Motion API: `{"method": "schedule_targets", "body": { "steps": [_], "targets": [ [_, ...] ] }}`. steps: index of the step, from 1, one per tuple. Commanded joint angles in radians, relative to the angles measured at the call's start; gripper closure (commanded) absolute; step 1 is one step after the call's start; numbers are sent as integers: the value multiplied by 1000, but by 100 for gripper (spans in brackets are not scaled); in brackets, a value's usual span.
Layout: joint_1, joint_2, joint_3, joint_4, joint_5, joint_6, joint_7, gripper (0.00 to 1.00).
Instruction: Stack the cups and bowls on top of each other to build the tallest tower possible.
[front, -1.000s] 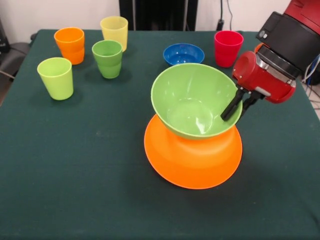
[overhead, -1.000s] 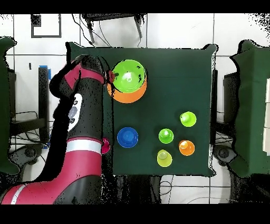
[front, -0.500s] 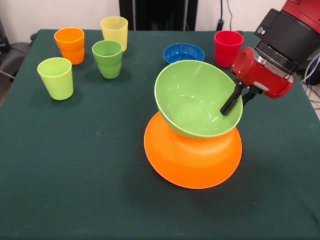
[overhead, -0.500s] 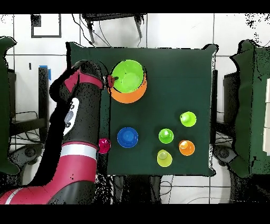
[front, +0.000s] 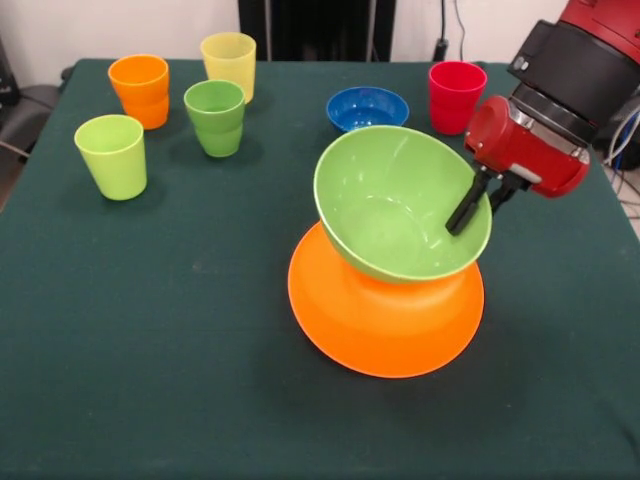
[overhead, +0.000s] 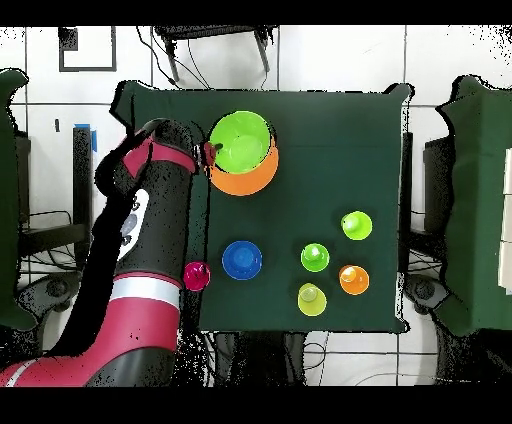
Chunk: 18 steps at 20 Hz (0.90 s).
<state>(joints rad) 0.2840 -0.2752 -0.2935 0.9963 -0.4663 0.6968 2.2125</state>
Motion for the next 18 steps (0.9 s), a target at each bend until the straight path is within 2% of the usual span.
{"method": "schedule_targets", "body": {
  "steps": [1, 8, 15, 16, 18],
  "targets": [
    [-10, 34, 101, 66, 77, -65, 168, 100],
    [-27, 36, 120, 49, 118, -61, 111, 100],
    [-27, 37, 111, 61, 145, -66, 97, 100],
    [-26, 37, 107, 64, 147, -73, 91, 0],
    [-29, 34, 110, 73, 146, -91, 89, 0]
  ]
}}
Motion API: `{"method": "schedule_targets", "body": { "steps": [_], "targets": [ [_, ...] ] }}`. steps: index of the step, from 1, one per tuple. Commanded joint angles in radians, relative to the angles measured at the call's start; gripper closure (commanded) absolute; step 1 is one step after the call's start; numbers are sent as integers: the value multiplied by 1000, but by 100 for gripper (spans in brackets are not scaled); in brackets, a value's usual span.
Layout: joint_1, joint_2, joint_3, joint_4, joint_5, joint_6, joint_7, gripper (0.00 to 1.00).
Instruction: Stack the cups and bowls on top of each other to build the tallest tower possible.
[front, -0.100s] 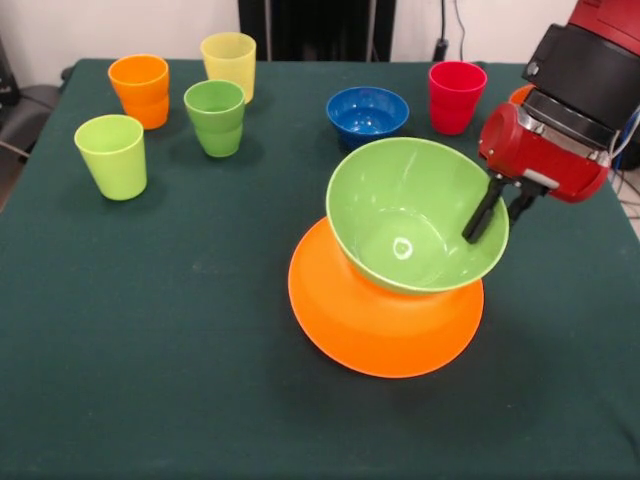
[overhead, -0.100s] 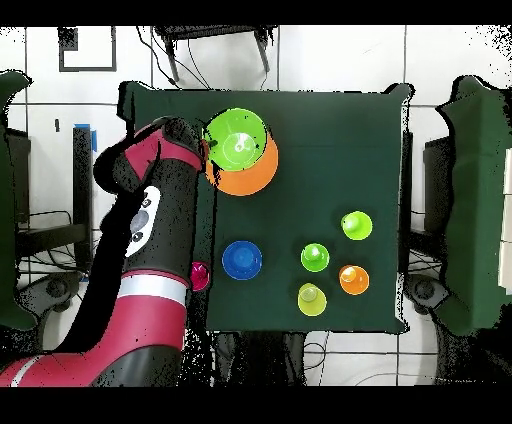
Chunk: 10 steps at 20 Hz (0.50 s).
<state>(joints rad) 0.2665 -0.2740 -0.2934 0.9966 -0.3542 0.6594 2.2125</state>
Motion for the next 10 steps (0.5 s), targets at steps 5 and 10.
{"method": "schedule_targets", "body": {
  "steps": [5, 10],
  "targets": [
    [-10, 35, 99, 81, 69, -31, 134, 0],
    [-13, 21, 104, 90, 88, -18, 95, 0]
  ]
}}
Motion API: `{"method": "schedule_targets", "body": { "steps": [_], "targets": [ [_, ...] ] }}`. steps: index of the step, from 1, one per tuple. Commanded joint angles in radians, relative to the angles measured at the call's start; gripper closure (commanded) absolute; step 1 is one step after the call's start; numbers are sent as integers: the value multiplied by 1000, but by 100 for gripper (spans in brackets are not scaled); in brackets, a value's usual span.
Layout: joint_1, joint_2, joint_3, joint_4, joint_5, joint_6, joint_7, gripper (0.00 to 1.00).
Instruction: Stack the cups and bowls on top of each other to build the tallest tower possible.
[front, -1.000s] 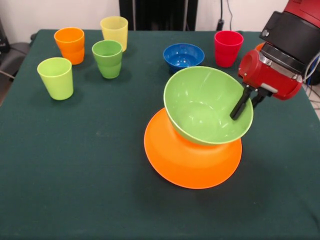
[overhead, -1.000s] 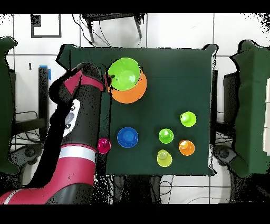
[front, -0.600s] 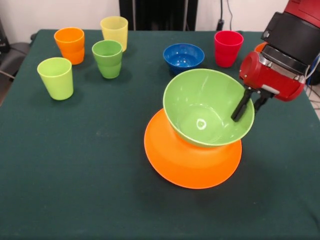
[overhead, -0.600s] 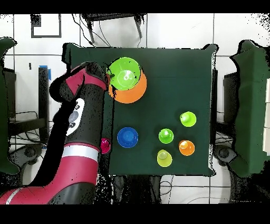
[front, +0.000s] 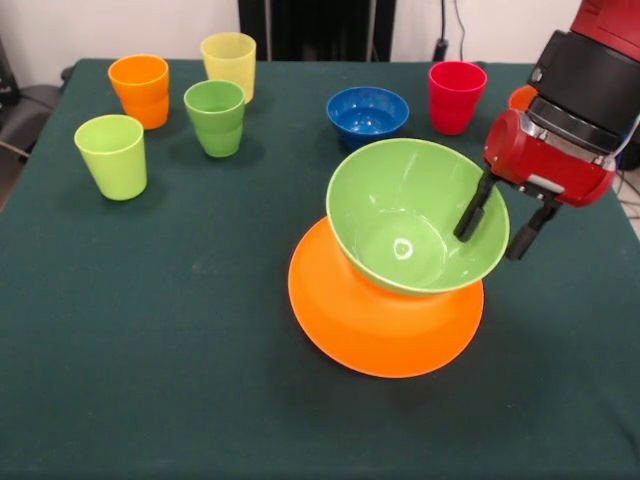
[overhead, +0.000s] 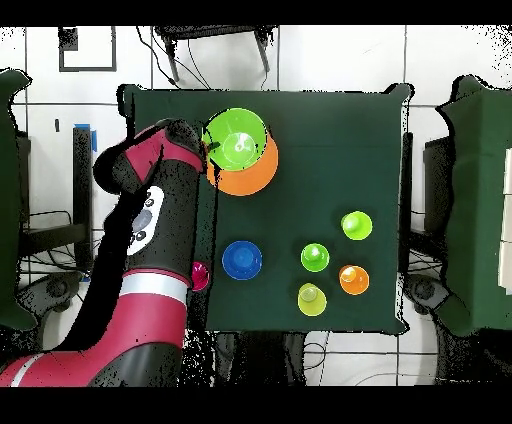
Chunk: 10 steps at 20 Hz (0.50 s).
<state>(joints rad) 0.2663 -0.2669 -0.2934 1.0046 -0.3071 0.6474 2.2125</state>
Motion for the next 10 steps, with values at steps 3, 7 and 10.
{"method": "schedule_targets", "body": {
  "steps": [3, 7, 10],
  "targets": [
    [-11, 2, 98, 84, 50, 16, 72, 0],
    [-4, -34, 87, 102, 57, 40, 48, 0],
    [-6, -57, 91, 120, 63, 44, 36, 0]
  ]
}}
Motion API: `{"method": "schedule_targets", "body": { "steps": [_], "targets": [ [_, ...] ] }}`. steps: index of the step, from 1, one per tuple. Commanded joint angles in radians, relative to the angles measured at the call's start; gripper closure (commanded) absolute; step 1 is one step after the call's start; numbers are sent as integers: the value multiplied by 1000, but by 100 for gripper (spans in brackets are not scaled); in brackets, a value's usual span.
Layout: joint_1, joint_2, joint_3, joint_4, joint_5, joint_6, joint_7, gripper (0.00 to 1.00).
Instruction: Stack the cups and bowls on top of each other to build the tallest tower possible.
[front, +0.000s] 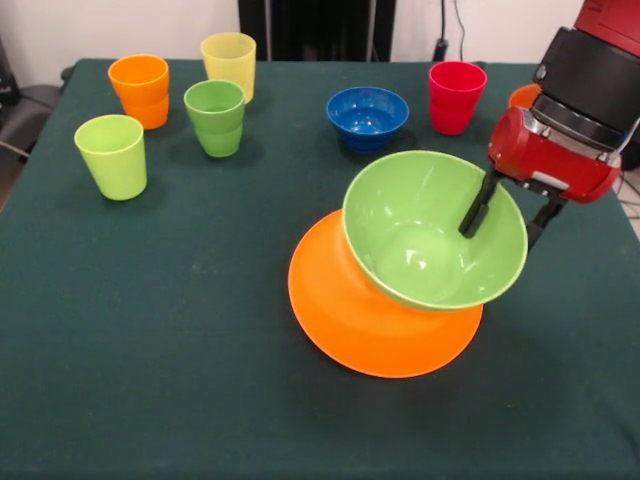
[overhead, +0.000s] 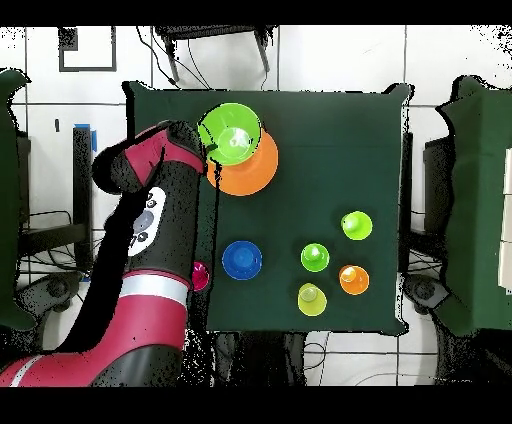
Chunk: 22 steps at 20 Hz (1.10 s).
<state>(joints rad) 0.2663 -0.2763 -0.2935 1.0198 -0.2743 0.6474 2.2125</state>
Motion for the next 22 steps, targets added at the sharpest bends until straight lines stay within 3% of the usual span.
{"method": "schedule_targets", "body": {
  "steps": [1, 10, 18, 22],
  "targets": [
    [-7, -53, 95, 112, 34, 44, 36, 0],
    [22, -122, 57, 145, 23, 96, 34, 0],
    [5, -98, 43, 154, -13, 43, 32, 0],
    [-21, -57, 68, 143, -24, -33, 22, 0]
  ]
}}
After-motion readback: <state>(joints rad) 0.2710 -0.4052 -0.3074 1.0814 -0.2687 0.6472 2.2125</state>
